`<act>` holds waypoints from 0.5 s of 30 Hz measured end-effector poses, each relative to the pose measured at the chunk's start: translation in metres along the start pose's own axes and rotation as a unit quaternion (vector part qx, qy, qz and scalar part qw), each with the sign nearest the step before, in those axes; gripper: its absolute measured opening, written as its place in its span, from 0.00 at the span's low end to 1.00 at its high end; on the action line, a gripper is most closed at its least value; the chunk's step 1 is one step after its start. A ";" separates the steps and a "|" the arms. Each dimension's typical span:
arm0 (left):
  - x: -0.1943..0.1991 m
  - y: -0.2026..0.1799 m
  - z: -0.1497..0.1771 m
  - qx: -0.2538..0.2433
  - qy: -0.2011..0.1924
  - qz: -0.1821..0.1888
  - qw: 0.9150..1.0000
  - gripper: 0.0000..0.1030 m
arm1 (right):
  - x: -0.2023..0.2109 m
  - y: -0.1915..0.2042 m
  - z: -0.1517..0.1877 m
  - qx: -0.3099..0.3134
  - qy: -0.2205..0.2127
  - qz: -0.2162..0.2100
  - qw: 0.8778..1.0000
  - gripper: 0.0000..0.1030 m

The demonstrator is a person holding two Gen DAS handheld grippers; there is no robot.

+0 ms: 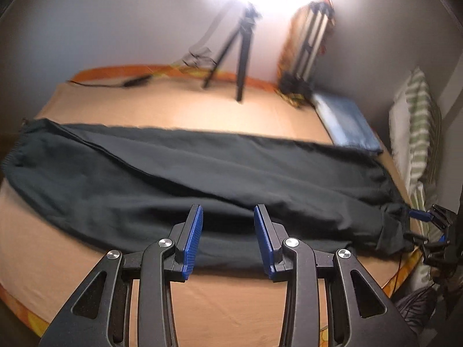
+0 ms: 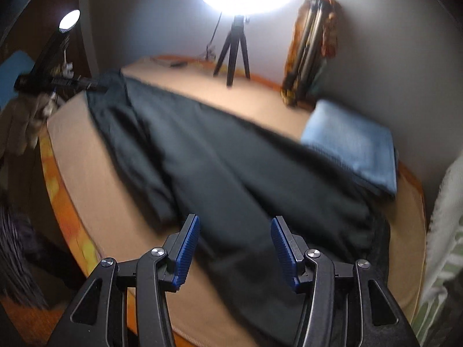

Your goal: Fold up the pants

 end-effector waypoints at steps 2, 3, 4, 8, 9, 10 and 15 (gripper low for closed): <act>-0.014 -0.012 0.006 -0.007 0.013 0.000 1.000 0.35 | -0.008 0.003 0.020 0.014 0.023 0.003 1.000 0.52; -0.016 -0.018 0.009 -0.009 0.018 0.000 1.000 0.35 | -0.012 0.005 0.027 0.021 0.033 0.005 0.999 0.52; -0.019 -0.021 0.012 -0.011 0.022 0.000 1.000 0.35 | -0.016 0.004 0.036 0.032 0.048 0.008 0.998 0.52; -0.029 -0.030 0.021 -0.015 0.039 0.002 0.999 0.35 | -0.017 -0.014 0.070 0.044 0.074 0.021 0.996 0.52; -0.031 -0.032 0.022 -0.017 0.041 -0.001 0.999 0.35 | -0.013 -0.019 0.076 0.042 0.073 0.022 0.996 0.52; -0.034 -0.033 0.023 -0.017 0.044 -0.002 0.999 0.35 | -0.009 -0.024 0.081 0.041 0.070 0.023 0.996 0.52; -0.045 -0.040 0.024 -0.014 0.051 -0.003 0.999 0.35 | 0.005 -0.040 0.107 0.048 0.073 0.024 0.996 0.56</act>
Point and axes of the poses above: each gripper's, at about its wrist camera, not at the fingertips, and x roughly against the way its jaws point, y to its left, z to its underside, the point moved 2 cm from there along -x, roughly the way its jaws point, and after that the axes turned 3 degrees about y, right-handed, at the moved point
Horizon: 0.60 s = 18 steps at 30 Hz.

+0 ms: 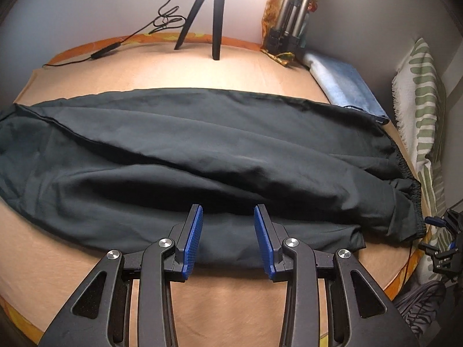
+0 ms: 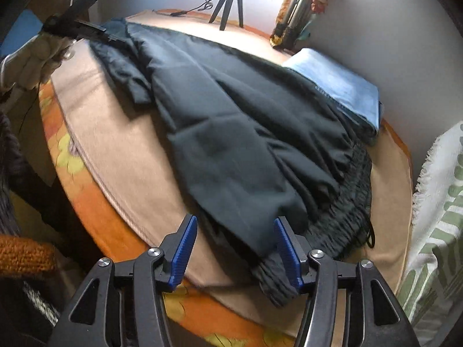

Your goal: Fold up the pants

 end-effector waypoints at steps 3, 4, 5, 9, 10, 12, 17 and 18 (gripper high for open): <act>-0.004 -0.006 -0.002 -0.002 0.001 -0.001 1.000 0.35 | -0.005 0.003 0.009 0.022 0.008 0.011 1.000 0.56; -0.004 -0.007 -0.002 -0.001 0.001 0.000 1.000 0.35 | -0.008 0.004 0.011 0.027 0.010 0.012 1.000 0.55; -0.006 -0.008 -0.003 0.000 0.001 0.000 1.000 0.35 | -0.012 0.005 0.011 0.031 0.011 0.014 0.999 0.54; -0.006 -0.006 -0.004 0.008 0.002 0.001 1.000 0.35 | -0.028 0.012 0.010 0.055 0.019 0.026 0.998 0.54; -0.007 -0.005 -0.004 0.010 0.003 0.000 1.000 0.35 | -0.032 0.014 0.009 0.065 0.022 0.032 0.997 0.54; -0.006 0.001 -0.004 0.018 0.003 -0.002 1.000 0.35 | -0.038 0.017 0.008 0.076 0.026 0.041 0.996 0.52; 0.001 0.018 -0.005 0.037 -0.003 -0.001 0.999 0.35 | -0.042 0.012 0.004 0.076 0.030 0.042 0.996 0.32; 0.002 0.022 -0.006 0.040 -0.005 0.001 0.999 0.35 | -0.043 0.012 0.005 0.077 0.032 0.040 0.996 0.30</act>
Point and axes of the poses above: each gripper's, at about its wrist camera, not at the fingertips, and x roughly against the way its jaws point, y to its left, z to its underside, the point moved 2 cm from there along -x, roughly the way its jaws point, and after that the axes turned 3 degrees about y, right-handed, at the moved point
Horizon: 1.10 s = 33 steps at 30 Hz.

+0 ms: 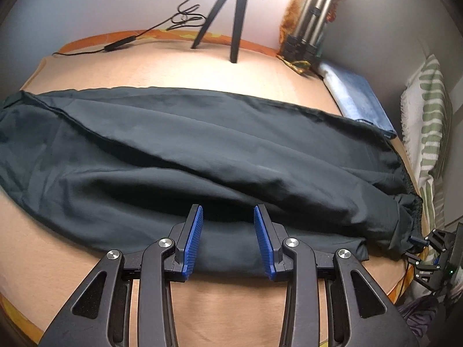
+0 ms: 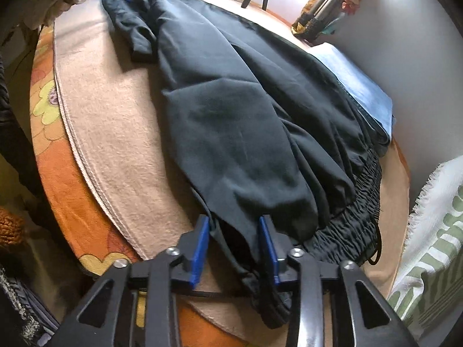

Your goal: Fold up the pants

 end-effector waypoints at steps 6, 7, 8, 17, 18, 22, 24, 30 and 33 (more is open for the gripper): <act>-0.001 0.004 -0.003 -0.011 0.002 -0.006 1.000 0.35 | 0.006 -0.007 -0.004 -0.007 -0.012 0.015 1.000 0.02; -0.002 0.003 -0.003 -0.019 0.004 -0.009 1.000 0.35 | 0.011 -0.012 -0.006 -0.014 -0.021 0.021 0.999 0.02; -0.002 0.002 -0.003 -0.025 0.005 -0.012 1.000 0.35 | 0.015 -0.016 -0.008 -0.020 -0.028 0.026 0.999 0.01; -0.001 -0.029 -0.005 -0.150 -0.009 -0.045 0.988 0.36 | 0.041 -0.088 -0.040 -0.086 -0.078 0.075 0.990 0.01; -0.001 -0.031 -0.006 -0.159 -0.011 -0.048 0.986 0.36 | 0.040 -0.095 -0.044 -0.092 -0.081 0.077 0.989 0.01; -0.003 -0.041 -0.016 -0.186 -0.016 -0.060 0.981 0.36 | 0.031 -0.119 -0.064 -0.104 -0.090 0.086 0.987 0.01; -0.006 -0.044 -0.022 -0.191 -0.017 -0.062 0.980 0.36 | 0.024 -0.127 -0.073 -0.110 -0.093 0.087 0.986 0.01; -0.018 -0.062 -0.033 -0.231 -0.014 -0.045 0.972 0.37 | 0.003 -0.155 -0.100 -0.127 -0.091 0.094 0.983 0.01; -0.030 -0.073 -0.040 -0.265 -0.010 -0.054 0.963 0.45 | -0.009 -0.170 -0.108 -0.139 -0.088 0.089 0.982 0.01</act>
Point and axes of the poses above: each gripper's, at about its wrist camera, not at the fingertips, and x roughly against the way its jaws point, y to its left, z to its underside, the point moved 2 cm from there along -x, roughly the way its jaws point, and after that the axes turned 3 degrees about y, right-handed, at the moved point
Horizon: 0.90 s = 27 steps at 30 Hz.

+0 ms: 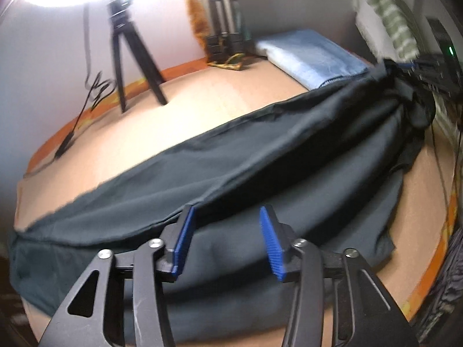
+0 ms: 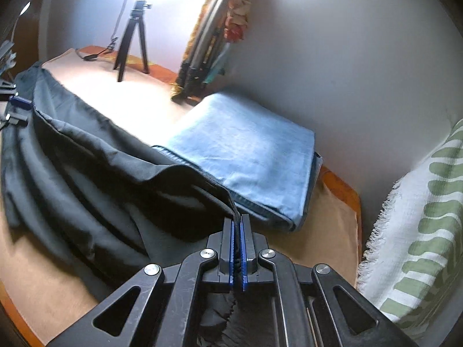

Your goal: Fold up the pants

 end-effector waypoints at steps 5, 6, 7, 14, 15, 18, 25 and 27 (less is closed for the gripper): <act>-0.024 -0.003 -0.024 -0.037 0.010 -0.022 0.999 0.45 | -0.019 -0.005 -0.002 -0.004 0.008 -0.012 1.000 0.01; -0.026 -0.002 -0.027 -0.042 0.008 -0.024 0.999 0.45 | -0.020 -0.004 -0.001 -0.002 0.009 -0.015 1.000 0.01; -0.028 0.000 -0.030 -0.048 0.005 -0.028 0.998 0.45 | -0.021 -0.003 0.001 0.000 0.011 -0.017 1.000 0.01; -0.057 0.017 -0.041 -0.066 0.041 -0.018 0.997 0.45 | -0.030 -0.008 0.012 -0.007 0.025 -0.026 0.999 0.01; -0.061 0.019 -0.042 -0.066 0.044 -0.016 0.997 0.45 | -0.031 -0.009 0.012 -0.011 0.025 -0.029 0.999 0.01; -0.070 0.022 -0.044 -0.071 0.048 -0.018 0.996 0.45 | -0.032 -0.007 0.013 -0.009 0.025 -0.031 0.999 0.01; -0.074 0.022 -0.048 -0.076 0.030 0.007 0.997 0.27 | -0.040 -0.009 0.011 -0.011 0.030 -0.037 0.999 0.01; -0.073 0.012 -0.046 -0.104 0.023 0.006 0.994 0.07 | -0.042 -0.010 0.009 -0.014 0.031 -0.039 0.999 0.01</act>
Point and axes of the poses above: each gripper's, at about its wrist camera, not at the fingertips, and x roughly against the way its jaws point, y to its left, z to its underside, the point moved 2 cm from there along -x, roughly the way its jaws point, and after that the axes turned 3 degrees about y, right-handed, at the moved point
